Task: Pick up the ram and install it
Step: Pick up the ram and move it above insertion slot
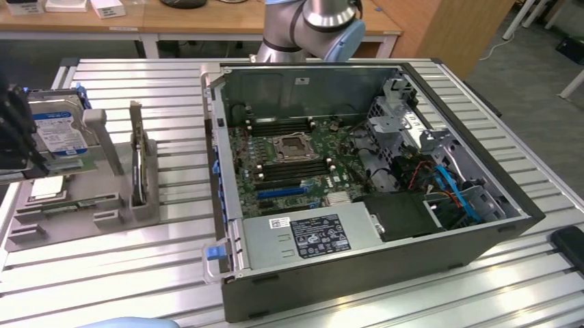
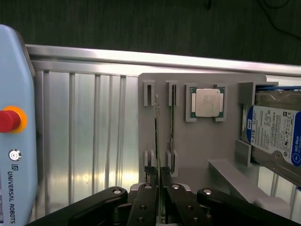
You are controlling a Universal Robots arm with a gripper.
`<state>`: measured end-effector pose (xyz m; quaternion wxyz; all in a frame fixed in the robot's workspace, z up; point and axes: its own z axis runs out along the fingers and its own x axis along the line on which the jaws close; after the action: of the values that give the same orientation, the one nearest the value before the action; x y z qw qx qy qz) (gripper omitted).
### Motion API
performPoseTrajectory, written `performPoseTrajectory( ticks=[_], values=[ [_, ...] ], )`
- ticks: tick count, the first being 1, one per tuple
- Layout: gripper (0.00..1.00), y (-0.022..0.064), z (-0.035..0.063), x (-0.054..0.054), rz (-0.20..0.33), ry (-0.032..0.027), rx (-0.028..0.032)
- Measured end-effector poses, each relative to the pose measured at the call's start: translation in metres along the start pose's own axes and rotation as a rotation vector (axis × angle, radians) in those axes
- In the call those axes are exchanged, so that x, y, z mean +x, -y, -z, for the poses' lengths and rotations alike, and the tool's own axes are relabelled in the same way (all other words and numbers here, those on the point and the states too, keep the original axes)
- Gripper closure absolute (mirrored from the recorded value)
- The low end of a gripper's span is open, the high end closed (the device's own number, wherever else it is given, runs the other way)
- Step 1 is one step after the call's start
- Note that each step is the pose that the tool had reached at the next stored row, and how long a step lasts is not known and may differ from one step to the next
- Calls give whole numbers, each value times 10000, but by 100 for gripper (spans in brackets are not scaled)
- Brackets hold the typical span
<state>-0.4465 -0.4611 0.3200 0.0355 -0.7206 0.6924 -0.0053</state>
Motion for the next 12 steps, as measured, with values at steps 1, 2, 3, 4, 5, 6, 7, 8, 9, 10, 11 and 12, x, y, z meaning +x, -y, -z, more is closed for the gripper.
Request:
performPoseTrajectory(
  ticks=[1,2,3,4,5,6,7,8,9,10,11,12],
  values=[
    [86,25,3,1,-1,13,-1],
    [86,48,8,2,-2,31,-1],
    [86,73,14,2,-3,52,0],
    [86,95,19,3,-5,74,1],
    [86,117,24,4,-5,95,3],
    [86,138,29,4,-6,115,4],
    [86,160,34,5,-7,134,4],
    [86,183,38,6,-8,154,6],
    [86,206,44,7,-9,175,6],
    [86,231,50,7,-10,197,6],
    [86,255,56,8,-12,218,7],
    [86,280,61,8,-14,238,8]
  ],
)
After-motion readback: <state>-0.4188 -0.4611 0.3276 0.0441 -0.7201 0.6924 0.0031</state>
